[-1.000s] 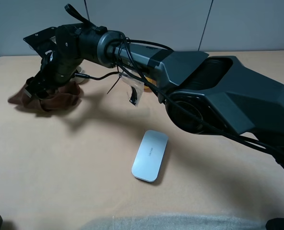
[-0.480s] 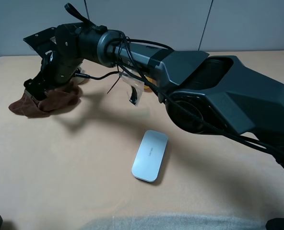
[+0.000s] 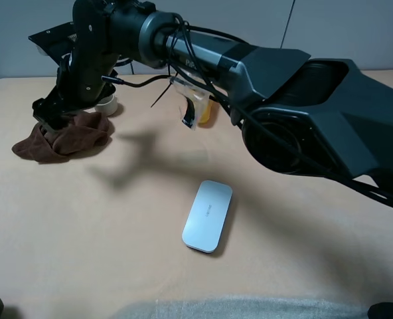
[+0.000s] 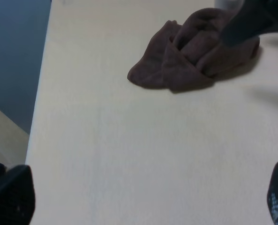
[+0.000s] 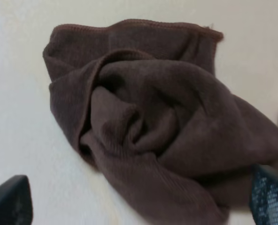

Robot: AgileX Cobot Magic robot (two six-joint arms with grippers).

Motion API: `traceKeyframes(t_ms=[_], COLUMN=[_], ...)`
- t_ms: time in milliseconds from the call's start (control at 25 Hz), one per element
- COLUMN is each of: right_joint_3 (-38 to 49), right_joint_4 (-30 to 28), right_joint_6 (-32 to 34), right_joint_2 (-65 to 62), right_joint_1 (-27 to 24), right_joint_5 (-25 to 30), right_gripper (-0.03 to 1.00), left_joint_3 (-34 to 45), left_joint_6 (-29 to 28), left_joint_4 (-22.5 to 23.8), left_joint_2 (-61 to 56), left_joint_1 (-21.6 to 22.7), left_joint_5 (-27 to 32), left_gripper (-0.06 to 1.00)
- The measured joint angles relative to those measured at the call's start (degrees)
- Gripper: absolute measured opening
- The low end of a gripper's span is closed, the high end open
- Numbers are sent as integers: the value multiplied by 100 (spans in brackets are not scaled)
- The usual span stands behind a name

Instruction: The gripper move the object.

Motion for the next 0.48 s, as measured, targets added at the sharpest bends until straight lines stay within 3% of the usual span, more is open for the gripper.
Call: traceKeyframes(t_ms=[480], right_joint_3=[0], right_joint_4=[-299], right_joint_6=[405], right_joint_2=[-661], right_joint_1=[-80], right_joint_5=[1259], right_gripper=[69], left_joint_3=[0], left_joint_6=[0], left_joint_4=[0], left_joint_2=[0], left_joint_1=[0], left_joint_5=[0], left_gripper=[99])
